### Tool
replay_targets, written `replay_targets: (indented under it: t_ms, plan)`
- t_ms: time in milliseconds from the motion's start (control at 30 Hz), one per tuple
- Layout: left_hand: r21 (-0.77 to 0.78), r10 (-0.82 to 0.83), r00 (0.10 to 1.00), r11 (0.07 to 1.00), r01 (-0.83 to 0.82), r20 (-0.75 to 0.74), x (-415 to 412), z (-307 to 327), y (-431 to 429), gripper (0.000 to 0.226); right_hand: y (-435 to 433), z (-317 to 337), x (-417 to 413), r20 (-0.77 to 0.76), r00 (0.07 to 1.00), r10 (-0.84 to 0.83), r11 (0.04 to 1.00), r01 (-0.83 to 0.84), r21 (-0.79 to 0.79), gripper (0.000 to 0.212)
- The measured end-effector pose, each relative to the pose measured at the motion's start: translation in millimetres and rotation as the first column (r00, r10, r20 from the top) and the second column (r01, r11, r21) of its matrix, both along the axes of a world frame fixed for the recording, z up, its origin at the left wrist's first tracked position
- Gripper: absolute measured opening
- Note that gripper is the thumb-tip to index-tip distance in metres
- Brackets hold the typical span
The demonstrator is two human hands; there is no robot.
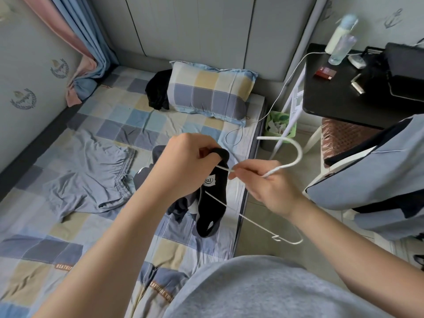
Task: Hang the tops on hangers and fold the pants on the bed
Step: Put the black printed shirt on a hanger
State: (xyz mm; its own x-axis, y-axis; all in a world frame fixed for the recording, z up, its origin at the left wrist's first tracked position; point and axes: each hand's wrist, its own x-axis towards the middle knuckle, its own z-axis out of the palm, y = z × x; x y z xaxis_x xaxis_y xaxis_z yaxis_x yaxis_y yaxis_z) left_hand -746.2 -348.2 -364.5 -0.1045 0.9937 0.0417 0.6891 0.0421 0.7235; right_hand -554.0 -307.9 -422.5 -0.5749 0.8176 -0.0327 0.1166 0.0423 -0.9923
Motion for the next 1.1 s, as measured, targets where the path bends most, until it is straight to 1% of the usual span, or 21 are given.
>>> replay_targets:
  t_ms: [67,167,233,300,367,400,433,467,500,567,600,667,733,800,900,933,967,1033,1100]
  plan:
    - [-0.028,-0.062,0.998,0.998,0.062,-0.002,9,-4,-3,0.017,-2,-7,-13,-0.02,0.999,0.037,0.999,-0.038,-0.033,0.02]
    - [-0.061,-0.091,0.995,0.994,0.089,-0.036,10,-14,-6,0.02,-5,-14,-12,-0.051,0.997,0.05,0.995,-0.054,-0.083,0.022]
    - [-0.053,-0.163,0.973,0.986,0.156,-0.166,3,-19,-10,0.019,-6,-16,-5,-0.093,0.995,0.04,0.993,-0.05,-0.11,0.022]
    - [-0.056,-0.216,0.917,0.976,0.209,-0.335,-4,-22,-15,0.032,-6,-16,1,-0.146,0.989,0.03,0.989,-0.051,-0.14,0.023]
    - [-0.026,-0.204,0.852,0.975,0.219,-0.482,-11,-26,-21,0.041,-2,-12,7,-0.159,0.987,0.018,0.985,-0.045,-0.165,0.023]
    - [0.007,-0.18,0.828,0.976,0.217,-0.53,-15,-28,-22,0.041,1,-10,11,-0.154,0.988,0.024,0.986,-0.049,-0.16,0.023]
    - [0.054,-0.15,0.818,0.975,0.216,-0.556,-21,-29,-23,0.035,5,-8,17,-0.144,0.989,0.041,0.988,-0.062,-0.143,0.022]
    - [0.101,-0.131,0.82,0.97,0.223,-0.558,-29,-29,-24,0.028,9,-5,23,-0.13,0.99,0.06,0.99,-0.076,-0.12,0.021]
    - [0.141,-0.12,0.831,0.963,0.231,-0.543,-35,-29,-25,0.027,13,-2,28,-0.111,0.991,0.071,0.992,-0.082,-0.096,0.021]
    - [0.186,-0.149,0.871,0.947,0.262,-0.468,-44,-32,-28,0.035,22,3,35,-0.048,0.998,0.052,0.998,-0.054,-0.044,0.027]
    - [0.195,-0.169,0.881,0.941,0.278,-0.441,-43,-33,-31,0.036,26,4,37,-0.014,1.0,0.022,0.999,-0.022,-0.025,0.033]
    - [0.186,-0.197,0.877,0.935,0.303,-0.438,-34,-35,-36,0.038,34,4,38,0.026,0.998,-0.053,0.999,0.053,-0.006,0.044]
    - [0.183,-0.197,0.868,0.934,0.307,-0.456,-25,-37,-38,0.04,36,1,36,0.046,0.99,-0.134,0.991,0.134,0.004,0.048]
    - [0.152,-0.205,0.861,0.94,0.306,-0.466,-19,-38,-37,0.046,34,-2,34,0.072,0.984,-0.164,0.986,0.163,0.019,0.048]
    - [0.024,-0.27,0.831,0.946,0.322,-0.487,-10,-40,-36,0.062,25,-6,25,0.131,0.982,-0.138,0.988,0.127,0.089,0.049]
    - [0.003,-0.283,0.821,0.945,0.328,-0.496,-5,-41,-36,0.064,21,-5,20,0.129,0.983,-0.129,0.986,0.114,0.117,0.05]
    - [0.005,-0.287,0.817,0.942,0.334,-0.5,0,-41,-35,0.063,17,-5,15,0.114,0.986,-0.118,0.984,0.101,0.145,0.051]
    - [0.043,-0.28,0.824,0.938,0.344,-0.492,9,-39,-33,0.054,12,-4,8,0.076,0.991,-0.107,0.98,0.092,0.175,0.051]
    - [0.066,-0.271,0.839,0.938,0.34,-0.472,15,-40,-32,0.041,12,-3,7,0.055,0.991,-0.125,0.98,0.115,0.162,0.045]
